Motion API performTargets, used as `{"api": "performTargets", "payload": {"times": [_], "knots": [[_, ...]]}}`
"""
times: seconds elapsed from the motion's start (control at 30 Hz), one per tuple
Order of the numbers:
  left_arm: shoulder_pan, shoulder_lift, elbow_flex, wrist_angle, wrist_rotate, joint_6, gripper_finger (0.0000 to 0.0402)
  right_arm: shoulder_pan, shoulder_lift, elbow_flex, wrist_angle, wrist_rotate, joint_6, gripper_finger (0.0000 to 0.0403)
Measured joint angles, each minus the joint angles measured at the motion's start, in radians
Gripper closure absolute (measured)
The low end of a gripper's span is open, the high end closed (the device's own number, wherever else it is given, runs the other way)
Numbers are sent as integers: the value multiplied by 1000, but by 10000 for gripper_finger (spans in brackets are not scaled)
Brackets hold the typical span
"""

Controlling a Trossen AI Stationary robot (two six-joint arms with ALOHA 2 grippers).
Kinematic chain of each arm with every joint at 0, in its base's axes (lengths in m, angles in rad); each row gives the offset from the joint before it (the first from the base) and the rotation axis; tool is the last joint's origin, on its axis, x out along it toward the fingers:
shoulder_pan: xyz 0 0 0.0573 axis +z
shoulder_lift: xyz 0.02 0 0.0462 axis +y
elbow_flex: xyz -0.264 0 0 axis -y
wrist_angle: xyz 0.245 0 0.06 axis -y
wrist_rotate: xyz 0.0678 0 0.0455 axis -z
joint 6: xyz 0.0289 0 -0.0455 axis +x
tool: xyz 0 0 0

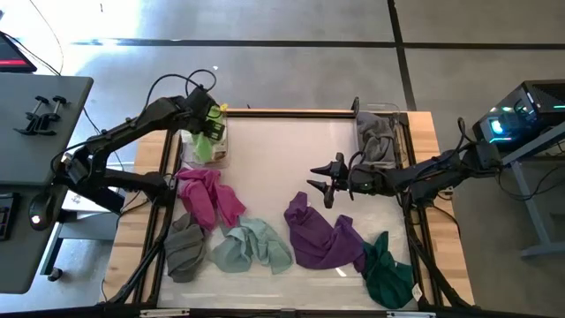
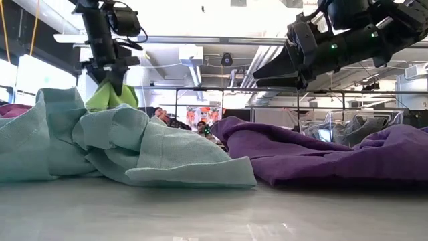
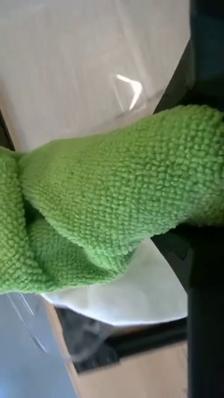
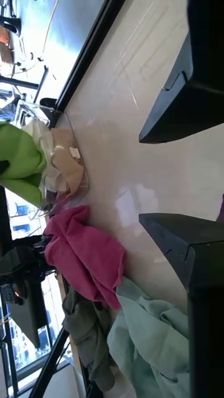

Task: Sort towels by color in basket
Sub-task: Put the green towel into the left transparent bin

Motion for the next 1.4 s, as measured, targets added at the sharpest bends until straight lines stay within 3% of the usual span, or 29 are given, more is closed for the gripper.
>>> {"api": "performTargets", "payload": {"times": [0.23,0.47,0.7,1.03,1.17,1.4], "knots": [[5,2,-67,-18,-78,1,238,0,0,0,-4,0,0,214],[25,5,-222,159,13,82,218,0,0,0,-6,0,-3,214],[99,4,-152,104,61,105,174,0,0,0,-6,0,0,214],[107,3,66,-140,51,91,181,0,0,0,-7,0,0,214],[100,3,59,-143,13,80,184,0,0,0,-7,0,0,214],[98,4,-49,31,-1,133,184,0,0,0,-8,0,-3,214]]}}
